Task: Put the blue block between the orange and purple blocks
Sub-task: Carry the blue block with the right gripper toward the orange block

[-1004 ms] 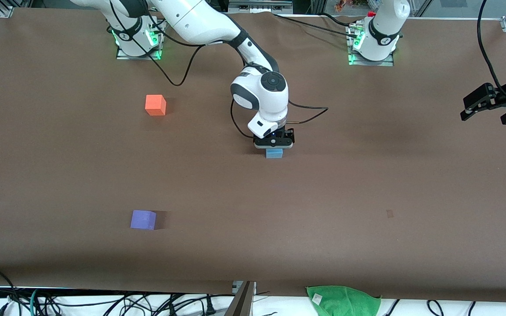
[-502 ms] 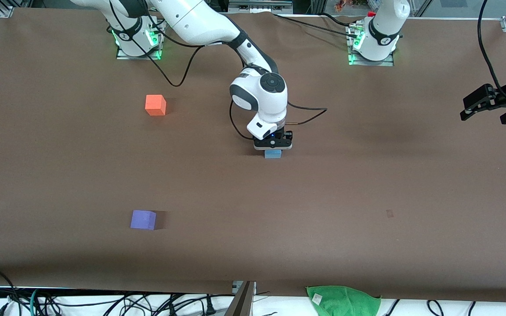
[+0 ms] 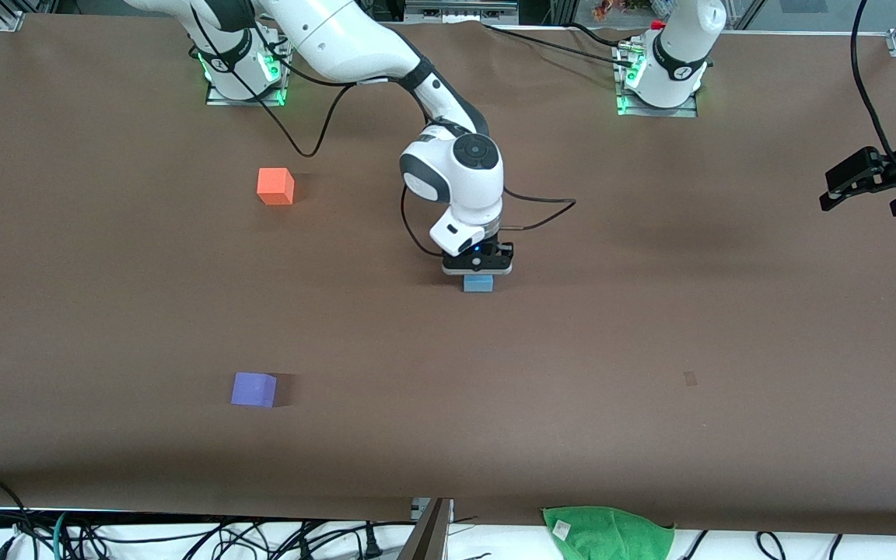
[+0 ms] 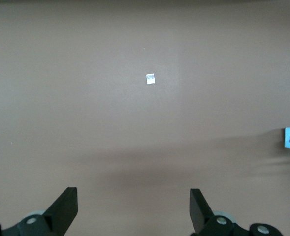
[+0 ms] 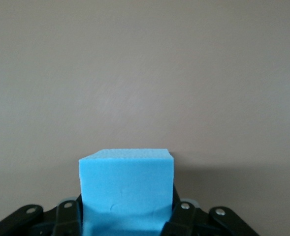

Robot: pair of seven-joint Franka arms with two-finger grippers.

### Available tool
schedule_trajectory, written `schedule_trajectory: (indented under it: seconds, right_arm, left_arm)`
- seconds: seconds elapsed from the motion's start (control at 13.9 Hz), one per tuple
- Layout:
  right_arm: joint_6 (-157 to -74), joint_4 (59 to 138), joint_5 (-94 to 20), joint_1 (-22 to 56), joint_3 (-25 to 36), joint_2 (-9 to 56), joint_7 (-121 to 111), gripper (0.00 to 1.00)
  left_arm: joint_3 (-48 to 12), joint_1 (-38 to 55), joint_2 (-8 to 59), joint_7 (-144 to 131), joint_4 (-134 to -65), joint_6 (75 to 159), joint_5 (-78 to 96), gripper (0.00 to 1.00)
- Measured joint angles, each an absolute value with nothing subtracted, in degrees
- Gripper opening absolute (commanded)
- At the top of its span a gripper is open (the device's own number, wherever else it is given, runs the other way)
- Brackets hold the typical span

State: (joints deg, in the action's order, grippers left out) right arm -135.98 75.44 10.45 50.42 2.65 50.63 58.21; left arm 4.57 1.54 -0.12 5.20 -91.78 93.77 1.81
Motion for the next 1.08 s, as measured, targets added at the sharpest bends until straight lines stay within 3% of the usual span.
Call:
schedule_trajectory:
  seconds: [0.22, 0.43, 0.65, 1.08]
  right_arm:
    - [-125.2, 75.5, 10.1, 46.4, 2.8, 46.0, 51.8, 0.53]
    - [-121.0, 80.8, 5.7, 41.1, 3.0, 39.2, 41.8, 0.53]
    - [-121.6, 91.0, 5.0, 36.0, 3.3, 31.7, 36.3, 0.53]
    - [-132.5, 111.9, 1.4, 27.0, 6.1, 20.7, 21.9, 0.53]
  left_arm:
    - [4.5, 1.6, -0.1, 5.2, -91.8, 93.5, 1.8, 1.0]
    - [4.5, 1.6, 0.3, 5.2, -91.8, 93.5, 1.8, 1.0]
    - [4.5, 1.6, 0.7, 5.2, -91.8, 93.5, 1.8, 1.0]
    - [4.5, 1.6, 0.8, 5.2, -91.7, 93.5, 1.8, 1.0]
